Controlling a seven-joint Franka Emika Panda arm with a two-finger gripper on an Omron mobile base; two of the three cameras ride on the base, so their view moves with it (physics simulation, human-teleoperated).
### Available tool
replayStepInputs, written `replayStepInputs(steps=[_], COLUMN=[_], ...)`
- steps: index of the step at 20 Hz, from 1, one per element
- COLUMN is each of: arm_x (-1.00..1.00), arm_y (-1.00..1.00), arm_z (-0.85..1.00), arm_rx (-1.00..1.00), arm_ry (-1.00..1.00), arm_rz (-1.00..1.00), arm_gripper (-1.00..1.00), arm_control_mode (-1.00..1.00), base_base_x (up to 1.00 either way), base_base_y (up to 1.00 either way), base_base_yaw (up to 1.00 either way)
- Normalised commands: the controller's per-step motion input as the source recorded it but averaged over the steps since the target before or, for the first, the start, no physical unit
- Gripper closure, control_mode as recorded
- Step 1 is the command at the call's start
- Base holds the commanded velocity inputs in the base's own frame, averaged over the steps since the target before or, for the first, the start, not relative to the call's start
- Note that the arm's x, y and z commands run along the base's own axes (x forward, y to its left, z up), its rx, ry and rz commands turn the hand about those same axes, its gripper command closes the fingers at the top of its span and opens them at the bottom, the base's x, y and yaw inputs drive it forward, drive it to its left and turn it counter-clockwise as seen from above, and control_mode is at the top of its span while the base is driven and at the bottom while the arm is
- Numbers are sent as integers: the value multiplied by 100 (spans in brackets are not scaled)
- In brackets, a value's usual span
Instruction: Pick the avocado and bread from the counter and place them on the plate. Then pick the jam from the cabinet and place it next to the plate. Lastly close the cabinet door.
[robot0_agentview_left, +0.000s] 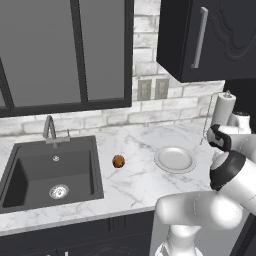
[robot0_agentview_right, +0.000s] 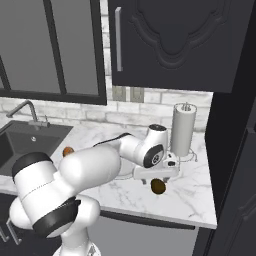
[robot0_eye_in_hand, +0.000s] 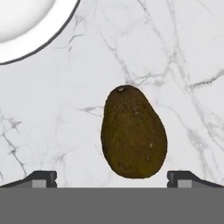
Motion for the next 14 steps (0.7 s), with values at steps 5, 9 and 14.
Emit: replayStepInputs(steps=[5, 9, 14], arm_x=[5, 9, 9], arm_y=[-2, -1, -7], arm_z=[-12, -11, -11], arm_rx=[0, 0, 0], arm_ry=[0, 0, 0], arm_rz=[0, 0, 0], arm_gripper=[-100, -100, -100], arm_control_mode=[-100, -100, -100], base_base_x=[0, 0, 0], base_base_y=[0, 0, 0], base_base_yaw=[0, 0, 0])
